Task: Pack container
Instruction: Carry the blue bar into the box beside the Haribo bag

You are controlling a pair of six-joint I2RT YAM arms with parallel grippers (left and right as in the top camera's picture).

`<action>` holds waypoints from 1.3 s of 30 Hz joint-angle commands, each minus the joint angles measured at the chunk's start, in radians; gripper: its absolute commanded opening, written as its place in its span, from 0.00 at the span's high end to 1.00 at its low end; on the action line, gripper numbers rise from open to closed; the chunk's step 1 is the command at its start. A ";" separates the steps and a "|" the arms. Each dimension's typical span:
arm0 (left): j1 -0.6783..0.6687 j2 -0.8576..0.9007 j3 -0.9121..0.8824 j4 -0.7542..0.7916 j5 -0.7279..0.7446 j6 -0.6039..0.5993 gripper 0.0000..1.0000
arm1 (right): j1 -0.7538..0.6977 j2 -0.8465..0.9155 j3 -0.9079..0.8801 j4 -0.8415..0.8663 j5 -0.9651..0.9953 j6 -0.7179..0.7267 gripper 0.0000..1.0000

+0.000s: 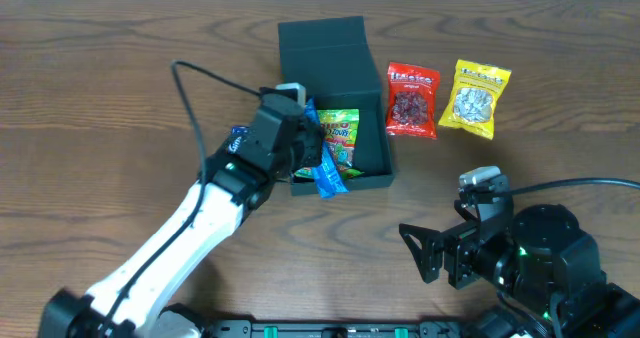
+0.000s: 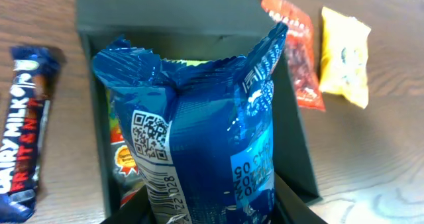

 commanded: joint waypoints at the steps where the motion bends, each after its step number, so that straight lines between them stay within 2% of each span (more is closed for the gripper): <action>1: -0.009 0.061 0.088 0.005 0.007 0.035 0.94 | -0.014 -0.004 0.016 -0.005 0.010 -0.016 0.01; 6: -0.039 0.162 0.226 -0.041 -0.010 0.089 0.94 | -0.013 -0.004 0.016 -0.015 0.009 -0.016 0.01; 16: -0.075 0.380 0.437 -0.088 -0.023 0.094 0.94 | -0.013 -0.004 0.016 -0.019 0.002 -0.016 0.01; 29: -0.113 0.538 0.486 -0.080 -0.021 0.141 0.94 | -0.013 -0.004 0.016 -0.030 0.002 -0.031 0.01; 30: -0.113 0.539 0.486 -0.080 -0.018 0.137 0.88 | -0.013 -0.004 0.016 -0.030 0.002 -0.031 0.01; 33: -0.113 0.538 0.494 -0.084 -0.012 0.138 0.32 | -0.013 -0.004 0.016 -0.030 0.002 -0.031 0.01; 34: -0.113 0.537 0.500 -0.089 -0.002 0.138 0.24 | -0.013 -0.004 0.016 -0.030 0.002 -0.031 0.01; 35: -0.113 0.536 0.507 -0.092 0.017 0.138 0.08 | -0.013 -0.004 0.016 -0.031 0.003 -0.031 0.01; 36: -0.113 0.534 0.515 -0.093 0.037 0.138 0.05 | -0.013 -0.004 0.016 -0.031 0.003 -0.031 0.01; 39: -0.113 0.527 0.540 -0.112 0.087 0.138 0.05 | -0.013 -0.004 0.016 -0.034 0.003 -0.031 0.01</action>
